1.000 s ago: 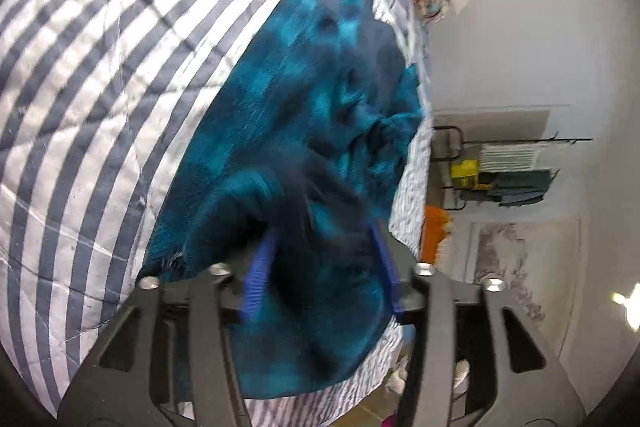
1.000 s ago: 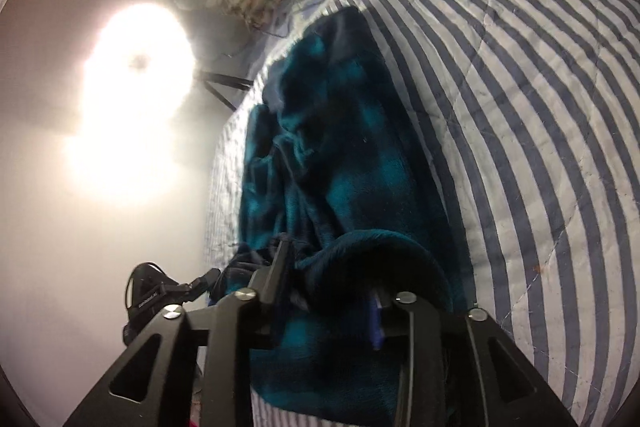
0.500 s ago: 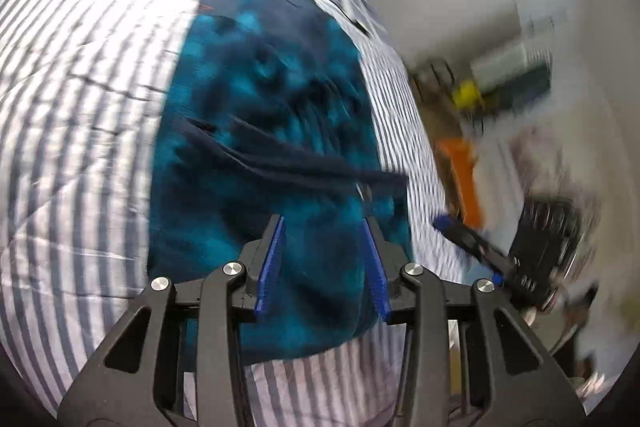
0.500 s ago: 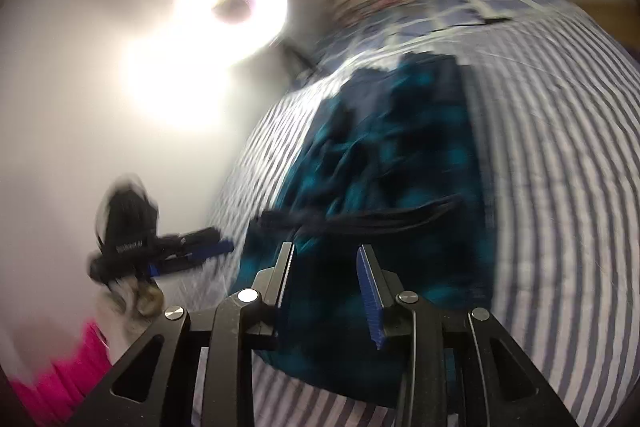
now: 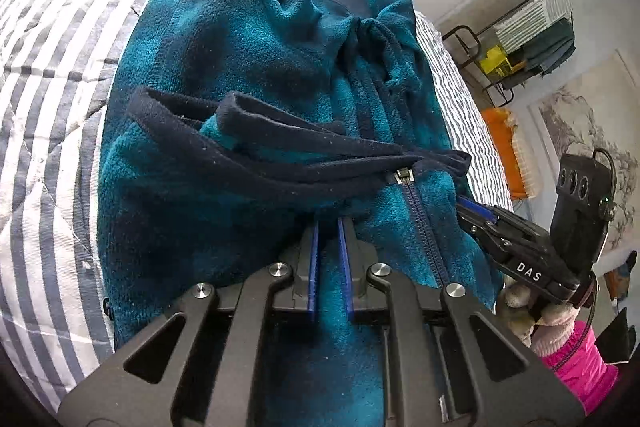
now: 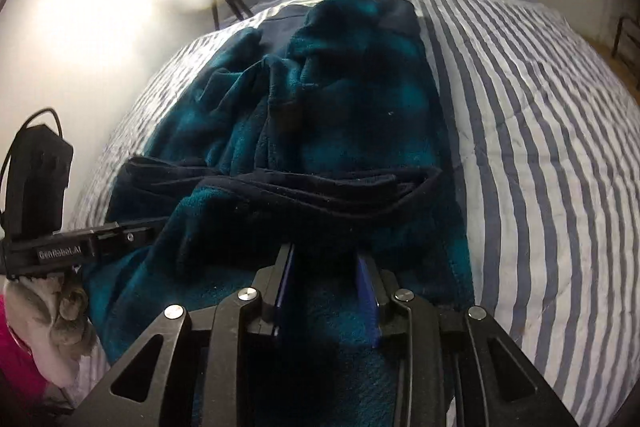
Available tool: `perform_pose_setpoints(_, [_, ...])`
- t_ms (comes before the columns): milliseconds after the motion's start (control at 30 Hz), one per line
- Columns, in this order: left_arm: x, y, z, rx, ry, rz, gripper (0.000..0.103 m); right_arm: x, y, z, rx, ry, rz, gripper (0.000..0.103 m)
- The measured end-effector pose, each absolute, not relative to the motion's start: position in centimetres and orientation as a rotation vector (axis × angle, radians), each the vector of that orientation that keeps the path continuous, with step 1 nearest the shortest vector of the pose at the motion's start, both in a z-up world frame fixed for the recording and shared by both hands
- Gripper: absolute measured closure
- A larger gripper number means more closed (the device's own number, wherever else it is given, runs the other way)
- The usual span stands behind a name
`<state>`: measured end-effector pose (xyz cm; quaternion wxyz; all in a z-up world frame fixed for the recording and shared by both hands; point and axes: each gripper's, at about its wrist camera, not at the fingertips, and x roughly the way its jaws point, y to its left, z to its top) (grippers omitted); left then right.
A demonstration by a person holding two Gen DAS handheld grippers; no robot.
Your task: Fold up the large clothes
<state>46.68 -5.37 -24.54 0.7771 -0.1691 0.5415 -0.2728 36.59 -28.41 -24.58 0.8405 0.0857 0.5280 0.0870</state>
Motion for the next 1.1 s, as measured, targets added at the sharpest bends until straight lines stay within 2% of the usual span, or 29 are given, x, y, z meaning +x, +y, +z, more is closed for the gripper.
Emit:
perform_pose_setpoints(167, [46.8,-3.2,-22.0,-0.441,1.189,-0.645,0.09,37.2,-29.7,-23.4,0.276,1.156,0.241,0.072])
perform_pose_setpoints(367, [49.2,1.4,-17.9,-0.38,1.078,-0.587,0.084,37.8,-32.7,-18.6,0.351,1.04,0.307,0.07])
perform_pose_setpoints(467, [52.2,3.1,-16.9,-0.382,1.041,-0.542,0.071,39.9,-34.1,-17.3,0.333,1.004,0.273,0.059])
perform_pose_setpoints(533, [54.1,3.9,-16.7,-0.408,1.019,-0.535,0.059,42.0,-35.3,-16.8,0.297,0.977,0.226,0.042])
perform_pose_setpoints(567, [55.3,4.3,-16.8,-0.423,1.014,-0.531,0.059,42.9,-35.8,-17.0,0.291,0.974,0.218,0.04])
perform_pose_setpoints(800, [63.8,4.1,-20.3,-0.48,1.039,-0.467,0.058,52.3,-38.8,-21.4,0.367,1.019,0.152,0.04])
perform_pose_setpoints(1067, [69.7,2.9,-23.7,-0.456,1.054,-0.442,0.058,59.5,-38.7,-27.1,0.418,1.062,0.142,0.04])
perform_pose_setpoints(1100, [70.2,2.6,-24.1,-0.452,1.059,-0.442,0.058,60.0,-38.6,-27.6,0.423,1.066,0.145,0.043])
